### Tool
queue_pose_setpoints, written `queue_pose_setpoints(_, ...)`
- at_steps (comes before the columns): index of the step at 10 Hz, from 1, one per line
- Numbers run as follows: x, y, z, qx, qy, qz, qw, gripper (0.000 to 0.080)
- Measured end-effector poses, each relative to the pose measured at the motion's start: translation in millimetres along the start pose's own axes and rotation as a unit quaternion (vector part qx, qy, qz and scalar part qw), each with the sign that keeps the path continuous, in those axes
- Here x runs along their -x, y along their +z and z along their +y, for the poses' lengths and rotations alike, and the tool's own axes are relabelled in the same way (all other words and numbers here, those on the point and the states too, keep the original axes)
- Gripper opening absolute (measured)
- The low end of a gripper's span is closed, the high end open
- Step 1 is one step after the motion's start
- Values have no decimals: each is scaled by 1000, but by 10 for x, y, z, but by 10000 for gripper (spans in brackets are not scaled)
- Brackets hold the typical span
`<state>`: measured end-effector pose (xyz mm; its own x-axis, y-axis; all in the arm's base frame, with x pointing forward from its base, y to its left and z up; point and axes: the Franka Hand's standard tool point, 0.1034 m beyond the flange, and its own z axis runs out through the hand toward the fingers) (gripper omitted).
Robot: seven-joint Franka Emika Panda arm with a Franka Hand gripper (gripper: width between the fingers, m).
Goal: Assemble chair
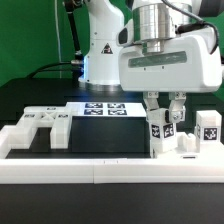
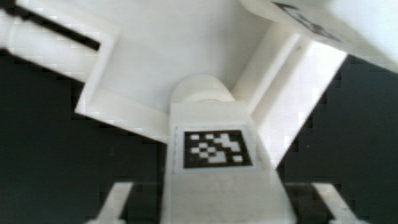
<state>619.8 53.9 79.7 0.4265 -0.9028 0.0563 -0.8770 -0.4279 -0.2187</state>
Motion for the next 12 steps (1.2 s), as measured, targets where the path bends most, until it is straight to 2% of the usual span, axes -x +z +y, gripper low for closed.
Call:
queue_pose_setpoints(3,-6,-9,-8,-2,45,0,999,291)
queue_pose_setpoints(4,-6,-7,-6,-2,37,0,999,372)
queue_pose_setpoints(5,-8,-2,10,3,-7,-3,1000,372)
queue_pose_setpoints(6,-2,-3,15,9,-40,-7,999,553)
queue_pose_setpoints(7,12,-5,5,11,-101,-7,995,619)
queue_pose_setpoints(10,-25,-6,19,10,-246,-8,969,648)
queue_pose_setpoints(12,-35,-7,23,9,-343,-8,939,649)
